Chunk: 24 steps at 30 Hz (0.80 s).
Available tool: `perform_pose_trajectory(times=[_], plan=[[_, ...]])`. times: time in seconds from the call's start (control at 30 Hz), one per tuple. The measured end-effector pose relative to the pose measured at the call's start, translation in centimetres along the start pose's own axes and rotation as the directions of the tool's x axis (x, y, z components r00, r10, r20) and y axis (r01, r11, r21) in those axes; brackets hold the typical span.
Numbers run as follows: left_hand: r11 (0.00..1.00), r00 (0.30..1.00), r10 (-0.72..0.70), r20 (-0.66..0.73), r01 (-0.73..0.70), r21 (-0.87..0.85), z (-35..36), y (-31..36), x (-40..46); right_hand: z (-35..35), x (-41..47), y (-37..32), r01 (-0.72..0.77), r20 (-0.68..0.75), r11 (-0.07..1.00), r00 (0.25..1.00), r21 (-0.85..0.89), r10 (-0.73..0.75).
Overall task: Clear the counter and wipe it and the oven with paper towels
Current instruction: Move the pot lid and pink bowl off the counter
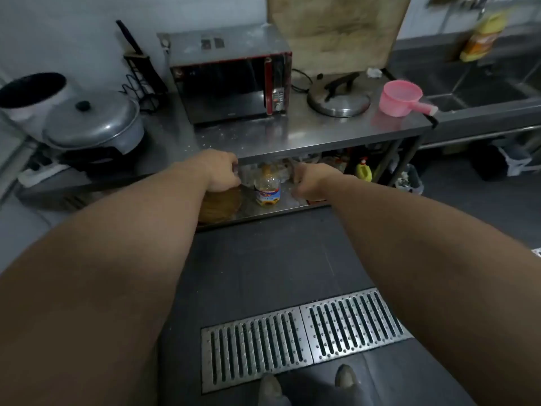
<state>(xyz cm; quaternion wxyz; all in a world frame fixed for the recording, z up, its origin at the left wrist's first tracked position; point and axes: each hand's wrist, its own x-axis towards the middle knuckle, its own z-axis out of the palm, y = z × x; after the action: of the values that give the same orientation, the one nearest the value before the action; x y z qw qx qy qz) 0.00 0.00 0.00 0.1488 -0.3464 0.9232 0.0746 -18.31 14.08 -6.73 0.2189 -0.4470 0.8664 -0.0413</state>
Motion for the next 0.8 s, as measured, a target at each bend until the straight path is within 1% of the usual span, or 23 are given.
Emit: perform_pose_trajectory(times=[0.17, 0.33, 0.53, 0.67, 0.8], plan=[[0.996, 0.997, 0.071, 0.024, -0.072, 0.054, -0.8, 2.3, 2.6, -1.6, -1.4, 1.8, -0.059, -0.035, 0.998, 0.998, 0.020, 0.060], [0.986, 0.989, 0.148, 0.008, -0.149, 0.074, -2.3, 6.4, 6.0, -3.8, -1.3, 6.4, -0.149, -0.065, 0.986, 0.986, 0.073, 0.154], [0.965, 0.975, 0.221, 0.024, -0.222, 0.142, -3.9, 12.5, 11.6, -7.1, 0.9, 13.6, -0.210, -0.066, 0.960, 0.972, 0.184, 0.225], [0.957, 0.973, 0.229, 0.039, -0.232, 0.172, -5.8, 16.7, 16.5, -9.8, 4.3, 19.0, -0.228, -0.056, 0.959, 0.969, 0.170, 0.240], [0.953, 0.972, 0.235, 0.018, -0.234, 0.193, -7.7, 21.6, 22.0, -12.8, 8.0, 24.4, -0.226, -0.051, 0.963, 0.970, 0.147, 0.236]])
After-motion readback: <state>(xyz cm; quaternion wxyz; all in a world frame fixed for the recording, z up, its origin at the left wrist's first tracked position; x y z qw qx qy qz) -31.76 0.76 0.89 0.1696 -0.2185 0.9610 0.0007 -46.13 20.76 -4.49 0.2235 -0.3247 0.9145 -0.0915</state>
